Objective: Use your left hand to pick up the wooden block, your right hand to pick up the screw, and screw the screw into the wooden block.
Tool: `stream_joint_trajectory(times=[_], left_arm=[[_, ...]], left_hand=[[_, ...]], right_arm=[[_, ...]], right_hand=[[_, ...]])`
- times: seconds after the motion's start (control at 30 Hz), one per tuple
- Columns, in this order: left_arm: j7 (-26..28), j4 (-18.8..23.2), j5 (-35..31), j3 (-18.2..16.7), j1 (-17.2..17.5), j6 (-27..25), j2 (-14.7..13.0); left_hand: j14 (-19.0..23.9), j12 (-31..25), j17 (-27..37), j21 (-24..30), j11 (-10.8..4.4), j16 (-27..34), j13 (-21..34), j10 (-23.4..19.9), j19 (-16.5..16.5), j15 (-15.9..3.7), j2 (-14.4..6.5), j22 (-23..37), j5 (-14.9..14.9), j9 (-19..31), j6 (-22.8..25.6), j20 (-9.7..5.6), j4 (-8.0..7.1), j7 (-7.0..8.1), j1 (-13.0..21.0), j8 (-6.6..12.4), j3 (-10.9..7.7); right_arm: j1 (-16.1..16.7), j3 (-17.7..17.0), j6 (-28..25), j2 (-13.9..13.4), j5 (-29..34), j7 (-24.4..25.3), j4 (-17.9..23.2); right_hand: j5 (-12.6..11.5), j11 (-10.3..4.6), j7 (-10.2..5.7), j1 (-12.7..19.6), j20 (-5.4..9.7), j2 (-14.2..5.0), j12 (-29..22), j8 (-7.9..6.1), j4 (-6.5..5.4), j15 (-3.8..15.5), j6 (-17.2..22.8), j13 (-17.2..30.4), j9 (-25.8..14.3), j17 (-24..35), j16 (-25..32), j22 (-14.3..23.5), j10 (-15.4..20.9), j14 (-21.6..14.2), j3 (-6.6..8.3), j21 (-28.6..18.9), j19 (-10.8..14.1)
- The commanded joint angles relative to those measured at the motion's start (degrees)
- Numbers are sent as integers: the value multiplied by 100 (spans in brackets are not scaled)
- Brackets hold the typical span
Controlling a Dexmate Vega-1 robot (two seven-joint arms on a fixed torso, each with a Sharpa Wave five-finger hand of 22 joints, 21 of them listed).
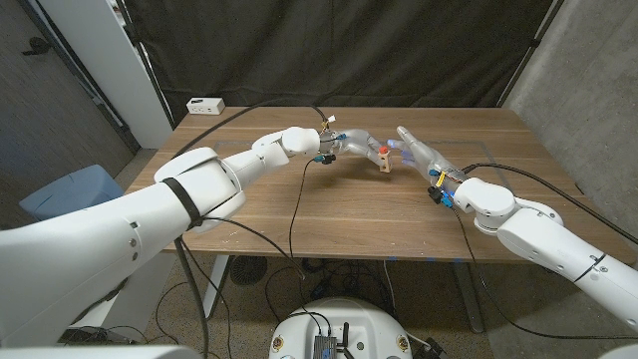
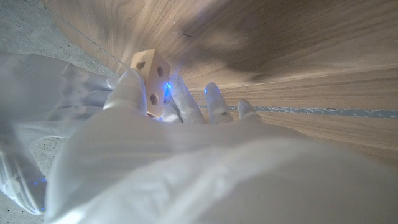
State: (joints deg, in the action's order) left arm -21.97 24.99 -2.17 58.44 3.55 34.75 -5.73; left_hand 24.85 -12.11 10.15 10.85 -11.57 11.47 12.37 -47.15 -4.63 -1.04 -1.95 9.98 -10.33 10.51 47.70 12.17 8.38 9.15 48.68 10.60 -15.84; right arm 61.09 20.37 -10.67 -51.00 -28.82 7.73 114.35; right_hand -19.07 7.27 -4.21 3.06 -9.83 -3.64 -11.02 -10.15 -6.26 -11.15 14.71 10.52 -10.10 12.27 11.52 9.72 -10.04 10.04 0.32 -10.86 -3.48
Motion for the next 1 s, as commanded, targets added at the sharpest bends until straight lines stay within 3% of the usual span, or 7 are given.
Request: stream_joint_trajectory(times=[0.03, 1.0], left_arm=[[19, -32, -4, 13, -12, -14, 9], [70, -201, 55, 80, -72, -99, 94]], left_hand=[[19, 8, 15, 29, -6, 3, 30, -19, -30, -6, -14, 13, -40, 26, 55, -4, -3, -14, -22, 42, -36], [20, 5, 16, 29, -8, 3, 31, -26, -35, -1, -18, 13, -40, 26, 58, -4, -5, -9, -24, 44, -38]], right_arm=[[-177, 151, 8, 87, 29, -112, -124], [-168, 195, -146, 35, 5, -88, 37]], right_hand=[[-35, -41, -8, 48, -39, -23, -7, -10, -1, 8, -8, 11, -4, -6, 25, 15, -603, 851, -27, -14, 9], [-41, -35, -23, 53, -32, -31, -12, -35, -10, 8, 17, 11, -4, -6, 25, 15, -598, 852, -39, -14, 7]])
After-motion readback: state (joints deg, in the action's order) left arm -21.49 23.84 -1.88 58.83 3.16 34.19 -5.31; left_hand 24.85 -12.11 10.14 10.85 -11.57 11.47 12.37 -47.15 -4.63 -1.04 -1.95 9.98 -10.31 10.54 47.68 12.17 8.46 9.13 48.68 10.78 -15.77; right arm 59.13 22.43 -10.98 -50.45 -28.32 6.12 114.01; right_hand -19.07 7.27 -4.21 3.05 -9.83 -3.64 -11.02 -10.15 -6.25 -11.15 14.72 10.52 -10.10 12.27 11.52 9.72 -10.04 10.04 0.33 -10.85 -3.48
